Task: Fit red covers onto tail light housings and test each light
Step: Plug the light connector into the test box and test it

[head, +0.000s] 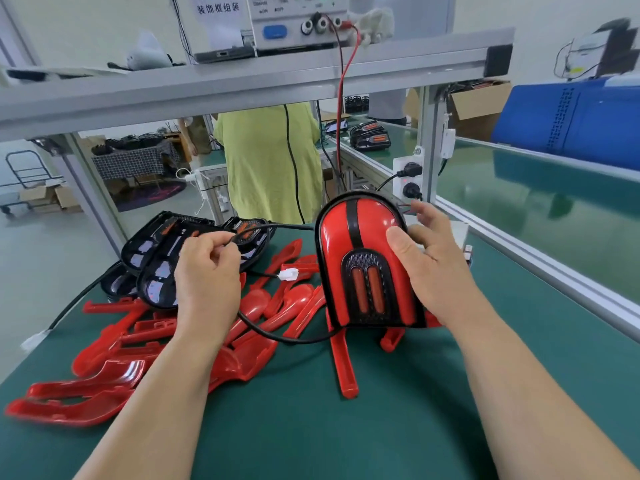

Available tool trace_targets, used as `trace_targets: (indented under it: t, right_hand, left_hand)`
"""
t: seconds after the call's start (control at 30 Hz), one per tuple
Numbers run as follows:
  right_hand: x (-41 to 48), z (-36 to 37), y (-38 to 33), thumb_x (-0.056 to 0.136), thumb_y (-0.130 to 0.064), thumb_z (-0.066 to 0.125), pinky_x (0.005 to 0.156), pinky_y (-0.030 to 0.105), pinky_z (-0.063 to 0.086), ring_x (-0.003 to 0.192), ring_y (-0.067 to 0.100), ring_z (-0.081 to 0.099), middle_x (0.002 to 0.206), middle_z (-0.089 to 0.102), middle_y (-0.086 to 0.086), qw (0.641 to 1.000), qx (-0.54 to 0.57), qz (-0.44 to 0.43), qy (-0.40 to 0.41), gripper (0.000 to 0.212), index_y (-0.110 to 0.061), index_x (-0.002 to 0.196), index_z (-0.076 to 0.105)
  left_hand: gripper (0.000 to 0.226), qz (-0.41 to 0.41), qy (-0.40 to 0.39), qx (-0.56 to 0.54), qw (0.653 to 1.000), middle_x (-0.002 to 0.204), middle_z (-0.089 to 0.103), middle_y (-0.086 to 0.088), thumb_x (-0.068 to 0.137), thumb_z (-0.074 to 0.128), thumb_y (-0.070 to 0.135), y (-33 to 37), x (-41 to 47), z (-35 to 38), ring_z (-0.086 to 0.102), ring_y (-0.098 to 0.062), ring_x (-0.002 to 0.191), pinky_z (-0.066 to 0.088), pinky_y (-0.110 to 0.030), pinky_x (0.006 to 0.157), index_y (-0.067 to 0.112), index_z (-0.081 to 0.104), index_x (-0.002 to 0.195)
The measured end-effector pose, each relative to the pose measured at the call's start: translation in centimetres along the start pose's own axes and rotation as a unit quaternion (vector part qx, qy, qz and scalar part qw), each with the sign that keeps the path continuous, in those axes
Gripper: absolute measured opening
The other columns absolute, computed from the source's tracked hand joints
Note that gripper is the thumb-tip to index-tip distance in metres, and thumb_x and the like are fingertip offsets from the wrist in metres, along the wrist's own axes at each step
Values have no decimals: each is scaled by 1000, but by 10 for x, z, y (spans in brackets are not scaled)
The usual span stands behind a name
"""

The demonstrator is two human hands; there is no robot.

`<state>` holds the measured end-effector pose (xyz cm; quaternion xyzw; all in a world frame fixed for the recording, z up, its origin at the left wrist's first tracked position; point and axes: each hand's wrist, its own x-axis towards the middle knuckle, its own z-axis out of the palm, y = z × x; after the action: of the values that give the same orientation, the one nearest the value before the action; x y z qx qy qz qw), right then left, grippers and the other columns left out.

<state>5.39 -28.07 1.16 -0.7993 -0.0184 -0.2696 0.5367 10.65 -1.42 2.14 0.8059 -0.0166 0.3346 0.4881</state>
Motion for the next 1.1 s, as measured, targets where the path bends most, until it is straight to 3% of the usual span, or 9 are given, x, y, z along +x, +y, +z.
trace_targets:
  t: [0.1,0.2,0.27,0.37,0.5,0.63,0.8,0.9,1.1]
  right_hand:
    - [0,1,-1,83,-78,48,116,43,32,134,5,43,144,42,-18,994,102,33,-7,65,-19,103,69]
    - [-1,5,-3,71,-91,43,114,49,36,132,21,52,140,57,1,980,178,69,-46,90,-27,133,60]
    - [-3,7,-4,79,-84,41,108,49,44,118,19,63,122,70,4,977,192,75,-58,81,-22,123,68]
    - [-4,11,-6,84,-78,38,90,42,56,90,22,73,93,77,6,976,187,83,-73,71,-21,98,76]
    - [-6,20,-10,84,-78,42,81,39,60,92,26,74,97,77,11,954,262,108,-101,69,-21,98,78]
    - [-8,34,-17,83,-79,45,88,55,56,100,34,72,108,74,16,901,354,228,-109,72,-18,105,77]
    - [-3,34,-17,92,-71,36,67,52,61,86,33,75,100,76,15,831,446,331,15,68,-15,109,72]
    - [2,29,-13,93,-72,32,59,53,60,85,35,75,100,76,16,776,501,377,71,70,-17,116,70]
    - [10,17,-14,100,-64,20,51,46,59,94,33,71,119,71,15,705,597,351,153,71,-15,131,62]
  left_hand:
    - [15,54,20,-63,996,97,59,11,93,57,24,11,6,-9,55,11,78,39,-2,69,34,67,97]
    - [17,63,-8,-169,984,81,62,6,92,58,26,24,10,-18,50,-5,63,43,-19,60,39,69,94]
    - [18,49,-50,-257,964,63,53,11,90,58,22,33,10,-22,41,-7,55,36,-17,49,32,72,94]
    - [22,9,-93,-392,915,64,51,8,91,54,11,42,13,-28,40,-6,56,29,-15,45,23,72,92]
    - [20,-91,-81,-490,863,68,55,7,97,49,7,44,12,-21,46,-3,58,35,-14,46,17,67,99]
    - [20,-195,-42,-518,832,74,63,9,102,47,14,43,4,-2,57,-1,62,44,-15,52,20,65,107]
    - [24,-227,-82,-405,882,104,73,12,98,53,28,43,-17,19,70,0,91,53,-28,74,26,68,117]
    - [32,-196,-119,-324,918,97,71,26,94,51,37,53,-32,29,67,9,89,53,-36,87,33,62,124]
    - [55,-80,-142,-222,961,111,57,32,91,49,48,66,-62,40,56,12,106,46,-36,101,39,40,144]
